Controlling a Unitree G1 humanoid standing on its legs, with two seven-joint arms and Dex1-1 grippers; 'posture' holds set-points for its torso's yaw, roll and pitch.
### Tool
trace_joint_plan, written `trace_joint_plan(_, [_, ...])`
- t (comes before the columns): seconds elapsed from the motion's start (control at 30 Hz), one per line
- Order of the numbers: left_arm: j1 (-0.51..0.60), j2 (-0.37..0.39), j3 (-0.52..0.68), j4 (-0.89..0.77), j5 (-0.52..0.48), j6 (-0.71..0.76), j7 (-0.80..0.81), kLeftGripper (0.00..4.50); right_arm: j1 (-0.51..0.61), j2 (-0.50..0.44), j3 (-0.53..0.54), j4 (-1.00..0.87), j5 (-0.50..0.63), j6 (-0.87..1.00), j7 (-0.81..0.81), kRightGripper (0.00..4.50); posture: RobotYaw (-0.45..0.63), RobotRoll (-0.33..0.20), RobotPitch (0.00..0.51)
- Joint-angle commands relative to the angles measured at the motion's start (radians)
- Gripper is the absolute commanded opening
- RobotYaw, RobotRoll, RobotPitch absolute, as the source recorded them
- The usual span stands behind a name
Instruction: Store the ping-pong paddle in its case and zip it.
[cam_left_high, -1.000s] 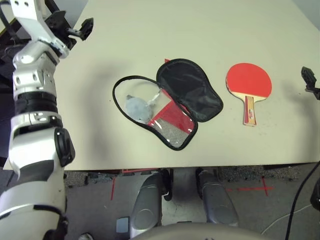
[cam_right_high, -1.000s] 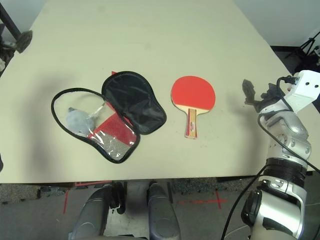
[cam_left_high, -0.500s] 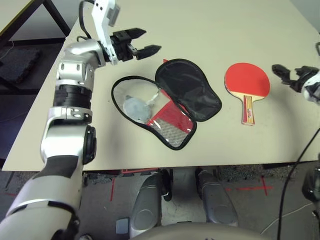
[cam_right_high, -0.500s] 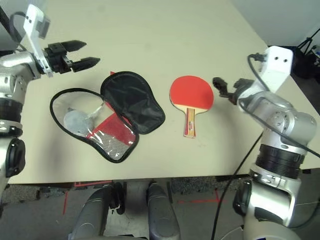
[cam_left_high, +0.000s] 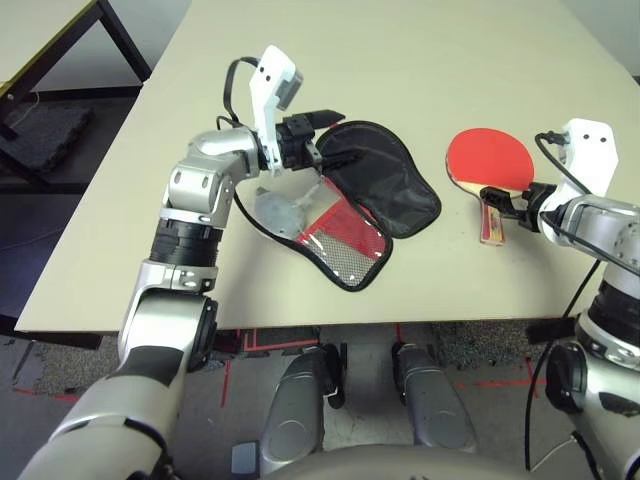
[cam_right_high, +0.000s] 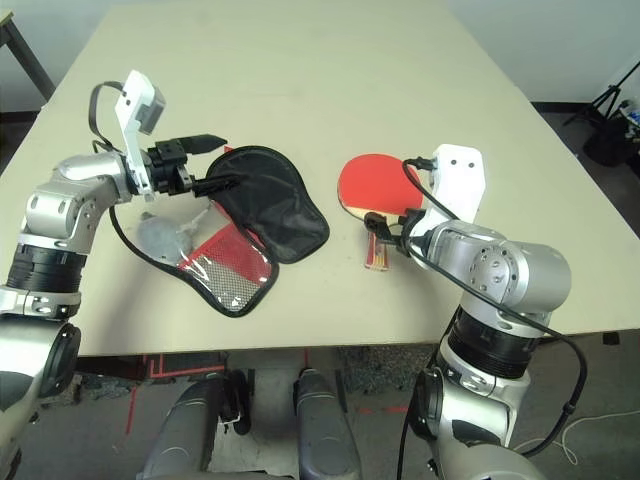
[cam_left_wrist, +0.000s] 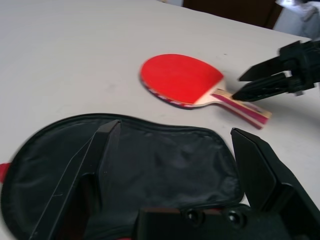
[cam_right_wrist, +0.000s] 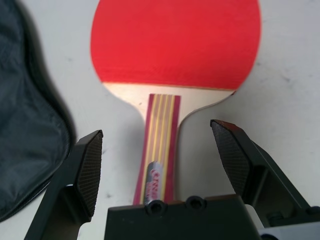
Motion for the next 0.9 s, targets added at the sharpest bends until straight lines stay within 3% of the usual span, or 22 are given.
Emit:
trace_joint_plan(0.03, [0.020, -0.008, -0.016, -0.030, -0.010, 0.016, 0.007, 4.50, 0.005, -0.009, 0.047, 0.007, -0.028, 0.028, 0.005, 4.46, -0.12, 0.000, 0.174])
trace_joint_plan(0.2, [0.025, -0.011, -0.015, -0.033, -0.015, 0.023, 0.012, 4.50, -0.003, -0.015, 0.117, 0.060, -0.062, -0.030, 0.014, 4.46, -0.11, 0.000, 0.179])
trace_joint_plan(0.7, [0.056, 0.005, -0.011, -0.084, -0.041, 0.056, 0.036, 4.50, -0.025, -0.023, 0.190, 0.238, -0.160, -0.201, 0.023, 4.46, -0.08, 0.000, 0.194])
trace_joint_plan(0.8, [0.064, 0.009, -0.010, -0.097, -0.046, 0.066, 0.041, 4.50, -0.034, -0.027, 0.208, 0.278, -0.181, -0.229, 0.027, 3.89, -0.08, 0.000, 0.196])
trace_joint_plan(0.9, [0.075, 0.014, -0.008, -0.111, -0.048, 0.076, 0.047, 4.50, -0.035, -0.033, 0.225, 0.283, -0.190, -0.226, 0.033, 2.98, -0.07, 0.000, 0.199])
